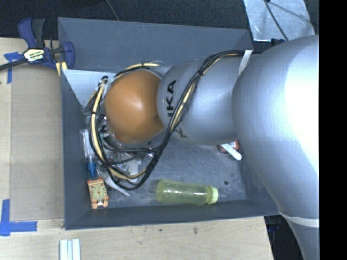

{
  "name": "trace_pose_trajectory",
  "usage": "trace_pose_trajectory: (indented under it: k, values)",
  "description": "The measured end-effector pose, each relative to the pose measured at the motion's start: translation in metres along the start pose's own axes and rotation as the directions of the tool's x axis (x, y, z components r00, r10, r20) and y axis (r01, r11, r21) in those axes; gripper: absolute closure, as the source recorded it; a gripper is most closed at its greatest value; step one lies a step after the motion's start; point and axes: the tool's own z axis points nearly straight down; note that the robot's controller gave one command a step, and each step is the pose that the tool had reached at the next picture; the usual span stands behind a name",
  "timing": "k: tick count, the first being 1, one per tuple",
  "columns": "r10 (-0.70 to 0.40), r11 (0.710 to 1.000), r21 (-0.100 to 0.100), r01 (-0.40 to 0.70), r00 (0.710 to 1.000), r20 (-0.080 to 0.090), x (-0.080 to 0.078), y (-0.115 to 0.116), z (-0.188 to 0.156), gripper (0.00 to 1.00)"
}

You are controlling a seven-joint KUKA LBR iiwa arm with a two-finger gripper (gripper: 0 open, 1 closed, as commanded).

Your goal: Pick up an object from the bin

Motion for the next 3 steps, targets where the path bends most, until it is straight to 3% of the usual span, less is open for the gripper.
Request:
trace_pose_trajectory:
  k: [3]
  values:
    - [0.001,1.000,-0.004,-0.001,1.000,0.002,-0.001,0.001,-0.037,1.00]
